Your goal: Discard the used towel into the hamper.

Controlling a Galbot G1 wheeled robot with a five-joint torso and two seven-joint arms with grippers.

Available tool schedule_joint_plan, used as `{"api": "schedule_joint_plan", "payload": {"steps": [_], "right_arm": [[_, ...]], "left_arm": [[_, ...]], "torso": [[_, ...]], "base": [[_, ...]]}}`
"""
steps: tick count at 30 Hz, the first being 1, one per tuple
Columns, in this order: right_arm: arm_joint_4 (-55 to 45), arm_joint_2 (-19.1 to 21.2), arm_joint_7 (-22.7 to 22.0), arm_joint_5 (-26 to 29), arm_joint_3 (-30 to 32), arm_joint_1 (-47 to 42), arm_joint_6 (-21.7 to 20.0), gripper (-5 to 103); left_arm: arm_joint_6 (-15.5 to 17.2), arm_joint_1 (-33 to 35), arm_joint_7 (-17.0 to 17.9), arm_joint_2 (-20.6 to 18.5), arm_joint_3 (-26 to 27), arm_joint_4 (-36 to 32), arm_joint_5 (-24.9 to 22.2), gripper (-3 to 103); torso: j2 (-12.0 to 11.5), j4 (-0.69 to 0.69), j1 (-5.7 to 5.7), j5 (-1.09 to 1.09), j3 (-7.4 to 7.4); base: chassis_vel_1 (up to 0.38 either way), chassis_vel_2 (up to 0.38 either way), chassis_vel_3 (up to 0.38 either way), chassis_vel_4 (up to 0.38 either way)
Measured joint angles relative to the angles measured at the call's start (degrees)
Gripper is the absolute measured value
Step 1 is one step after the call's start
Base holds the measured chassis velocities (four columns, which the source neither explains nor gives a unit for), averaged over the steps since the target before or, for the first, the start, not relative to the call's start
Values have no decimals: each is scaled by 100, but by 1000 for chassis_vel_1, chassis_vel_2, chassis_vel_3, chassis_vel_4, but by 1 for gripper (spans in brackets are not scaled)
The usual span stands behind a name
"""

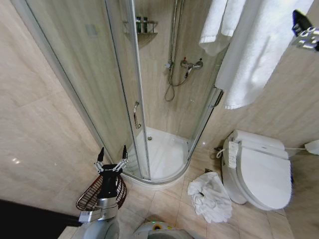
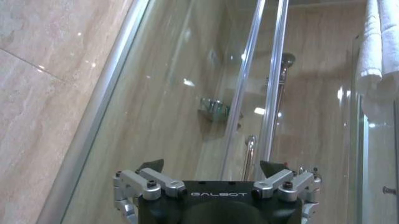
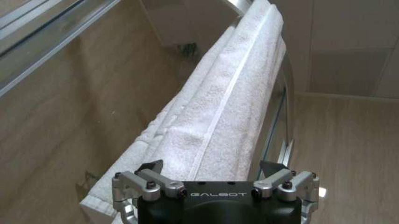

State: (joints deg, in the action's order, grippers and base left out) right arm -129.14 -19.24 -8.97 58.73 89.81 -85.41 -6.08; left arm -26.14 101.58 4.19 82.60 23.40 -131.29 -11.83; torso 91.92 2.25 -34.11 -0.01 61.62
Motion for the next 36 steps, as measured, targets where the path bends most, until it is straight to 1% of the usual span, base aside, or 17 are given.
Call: {"api": "schedule_joint_plan", "payload": {"steps": [5,6,9,14,17,18,19,21,22,24,26,27,31,32,34,35,36], "right_arm": [[-5,-1,6,0,-10,4,4,100],[-5,-1,6,0,-10,4,4,100],[57,54,7,-1,-15,28,8,100],[272,237,2,60,-16,115,10,100],[812,613,-1,178,-115,406,-4,100],[812,613,-1,178,-115,406,-4,100],[1082,846,8,242,-127,504,-7,100],[1388,1119,47,328,-155,635,-7,100],[1388,1119,47,328,-155,635,-7,100],[1872,1590,134,555,-362,1005,26,100],[2160,1901,202,795,-404,1182,50,100],[2160,1901,202,795,-404,1182,50,100],[2748,2519,326,1540,-288,1316,78,100],[2748,2519,326,1540,-288,1316,78,100],[2938,2733,399,1945,-149,1230,94,100],[2938,2733,399,1945,-149,1230,94,100],[2987,2830,430,2215,-66,1186,93,100]], "left_arm": [[-1,-5,0,2,0,0,-3,100],[-1,-5,0,2,0,0,-3,100],[-1,-18,21,3,-6,7,-3,100],[-39,-24,46,2,-45,45,5,100],[-71,-38,43,-5,-108,112,38,100],[-71,-38,43,-5,-108,112,38,100],[-78,-60,38,-26,-147,145,43,100],[-80,-88,31,-55,-205,189,45,100],[-80,-88,31,-55,-205,189,45,100],[-92,-121,10,-110,-326,263,51,100],[-98,-157,1,-163,-420,332,52,100],[-98,-157,1,-163,-420,332,52,100],[-146,-195,-29,-227,-538,435,52,100],[-146,-195,-29,-227,-538,435,52,100],[-197,-176,-45,-224,-545,452,63,100],[-197,-176,-45,-224,-545,452,63,100],[-214,-173,-50,-218,-551,460,76,100]], "torso": [[229,0,-108,2,121],[229,0,-108,2,121],[390,0,-182,2,207],[476,-1,-223,1,255],[492,1,-231,0,264],[492,1,-231,0,264],[491,0,-231,3,264],[486,-1,-230,2,261],[486,-1,-230,2,261],[476,1,-225,0,256],[467,1,-221,-1,252],[467,1,-221,-1,252],[451,-1,-211,-1,241],[451,-1,-211,-1,241],[443,-1,-207,0,237],[443,-1,-207,0,237],[439,1,-206,0,236]], "base": [[0,0,0,0],[0,0,0,0],[0,0,0,0],[0,0,0,0],[0,0,0,0],[0,0,0,0],[0,0,0,0],[0,0,0,0],[0,0,0,0],[0,0,0,0],[0,0,0,0],[0,0,0,0],[0,0,0,0],[0,0,0,0],[0,0,0,0],[0,0,0,0],[0,0,0,0]]}}
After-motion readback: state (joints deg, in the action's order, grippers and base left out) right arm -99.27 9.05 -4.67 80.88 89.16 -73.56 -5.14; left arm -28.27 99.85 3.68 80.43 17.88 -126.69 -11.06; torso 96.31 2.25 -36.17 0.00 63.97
